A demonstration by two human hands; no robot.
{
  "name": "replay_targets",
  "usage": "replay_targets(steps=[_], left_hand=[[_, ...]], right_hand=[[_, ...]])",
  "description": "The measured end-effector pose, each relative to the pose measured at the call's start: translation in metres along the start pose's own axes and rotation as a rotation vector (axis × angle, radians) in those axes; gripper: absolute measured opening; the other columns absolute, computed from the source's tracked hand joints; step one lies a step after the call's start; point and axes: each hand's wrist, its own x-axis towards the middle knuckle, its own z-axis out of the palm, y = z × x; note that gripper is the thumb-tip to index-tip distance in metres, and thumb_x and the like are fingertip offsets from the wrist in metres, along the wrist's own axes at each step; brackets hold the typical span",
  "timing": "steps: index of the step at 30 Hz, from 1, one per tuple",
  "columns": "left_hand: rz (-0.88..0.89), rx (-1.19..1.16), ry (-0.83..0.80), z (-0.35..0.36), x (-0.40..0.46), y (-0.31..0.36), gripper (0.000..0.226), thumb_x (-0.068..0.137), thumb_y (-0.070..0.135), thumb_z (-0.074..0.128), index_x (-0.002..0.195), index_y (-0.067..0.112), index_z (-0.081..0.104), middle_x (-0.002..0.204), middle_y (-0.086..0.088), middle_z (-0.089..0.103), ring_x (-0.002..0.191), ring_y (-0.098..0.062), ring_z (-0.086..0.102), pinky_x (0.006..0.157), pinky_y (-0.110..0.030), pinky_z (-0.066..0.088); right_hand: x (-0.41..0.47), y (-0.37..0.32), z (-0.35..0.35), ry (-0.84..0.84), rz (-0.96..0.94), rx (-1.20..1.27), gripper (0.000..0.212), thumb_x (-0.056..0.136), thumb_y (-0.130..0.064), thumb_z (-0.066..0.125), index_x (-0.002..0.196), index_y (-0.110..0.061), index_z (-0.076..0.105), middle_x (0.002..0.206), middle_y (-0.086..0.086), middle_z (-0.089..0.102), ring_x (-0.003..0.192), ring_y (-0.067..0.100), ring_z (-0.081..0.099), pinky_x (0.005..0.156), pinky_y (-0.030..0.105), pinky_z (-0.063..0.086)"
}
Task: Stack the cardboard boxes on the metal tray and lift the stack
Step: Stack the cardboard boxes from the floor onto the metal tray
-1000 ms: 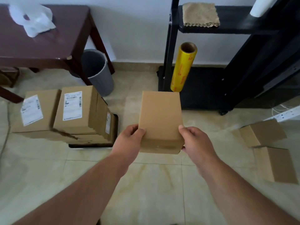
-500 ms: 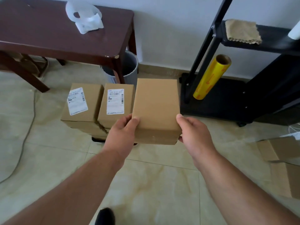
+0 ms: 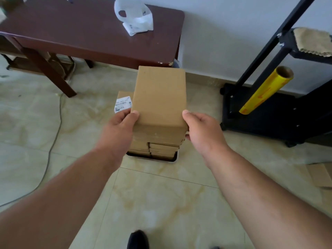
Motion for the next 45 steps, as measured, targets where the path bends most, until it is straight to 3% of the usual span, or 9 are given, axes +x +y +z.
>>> replay_targets(steps=[6,15,21,29,34,36,38,40,45], left_hand=[[-0.008,0.022,0.04,-0.054,0.038,0.008,0.017,0.105,0.035,0.055,0.095,0.037,0.068,0.096,0.018,0.075,0.098,-0.001,0.066,0.106,-0.037,0.05],[-0.034,0.009,0.038,-0.084,0.08,-0.003,0.019,0.108,0.036,0.048,0.098,0.044,0.062,0.094,0.034,0.061,0.095,0.013,0.053,0.118,-0.04,0.039],[-0.05,-0.015,0.023,-0.087,0.09,-0.02,0.029,0.108,0.037,0.049,0.135,0.037,0.059,0.099,0.034,0.058,0.096,0.015,0.052,0.119,-0.041,0.039],[-0.053,0.04,-0.04,-0.09,0.098,-0.038,0.024,0.109,0.038,0.045,0.121,0.049,0.062,0.104,0.035,0.061,0.105,0.012,0.054,0.118,-0.041,0.039],[-0.045,0.078,-0.069,-0.094,0.104,-0.05,0.037,0.107,0.045,0.044,0.143,0.046,0.056,0.124,0.031,0.06,0.128,-0.004,0.054,0.119,-0.04,0.036],[-0.027,0.092,-0.063,-0.093,0.105,-0.053,0.039,0.108,0.046,0.043,0.145,0.046,0.053,0.122,0.033,0.059,0.129,-0.006,0.054,0.118,-0.037,0.037],[-0.004,0.105,-0.066,-0.092,0.104,-0.055,0.04,0.108,0.048,0.043,0.147,0.047,0.051,0.121,0.033,0.059,0.13,-0.006,0.053,0.117,-0.037,0.037],[0.002,0.115,-0.076,-0.091,0.102,-0.057,0.045,0.106,0.054,0.043,0.151,0.047,0.045,0.133,0.028,0.058,0.135,-0.007,0.05,0.119,-0.039,0.035],[-0.099,0.09,0.05,-0.091,0.086,-0.068,0.067,0.098,0.07,0.042,0.158,0.041,0.034,0.155,0.016,0.044,0.141,-0.017,0.046,0.122,-0.05,0.031]], right_hand=[[0.026,-0.02,0.064,-0.03,-0.044,-0.072,0.049,0.098,-0.044,0.056,0.102,0.004,0.066,0.074,0.007,0.058,0.068,0.018,0.056,0.069,0.037,0.053],[0.05,-0.014,0.119,-0.07,-0.019,-0.109,0.048,0.096,-0.045,0.056,0.093,0.001,0.065,0.075,0.002,0.057,0.073,0.017,0.057,0.088,0.059,0.058],[0.056,-0.001,0.127,-0.07,0.018,-0.108,0.045,0.096,-0.045,0.055,0.093,-0.001,0.065,0.077,0.002,0.058,0.074,0.018,0.058,0.09,0.059,0.058],[0.055,0.015,0.132,-0.078,0.044,-0.13,0.038,0.101,-0.041,0.053,0.089,-0.007,0.066,0.071,-0.001,0.055,0.067,0.017,0.054,0.085,0.05,0.06],[0.052,0.022,0.135,-0.127,0.06,-0.138,0.033,0.104,-0.036,0.048,0.086,-0.012,0.06,0.07,-0.007,0.049,0.065,0.013,0.048,0.076,0.038,0.055],[0.051,0.023,0.135,-0.149,0.062,-0.122,0.024,0.106,-0.036,0.044,0.094,-0.029,0.064,0.079,-0.012,0.056,0.073,0.009,0.054,0.086,0.035,0.053],[0.048,0.025,0.133,-0.177,0.053,-0.106,0.033,0.108,-0.039,0.041,0.134,-0.038,0.061,0.121,-0.016,0.065,0.111,0.008,0.061,0.106,0.032,0.047],[0.046,0.025,0.131,-0.191,0.047,-0.116,0.05,0.108,-0.041,0.038,0.157,-0.032,0.042,0.156,-0.014,0.047,0.143,0.011,0.042,0.113,0.024,0.031],[0.038,0.03,0.123,-0.209,0.058,-0.088,0.055,0.109,-0.042,0.038,0.162,-0.028,0.032,0.166,-0.014,0.031,0.154,0.008,0.025,0.109,0.019,0.018]])
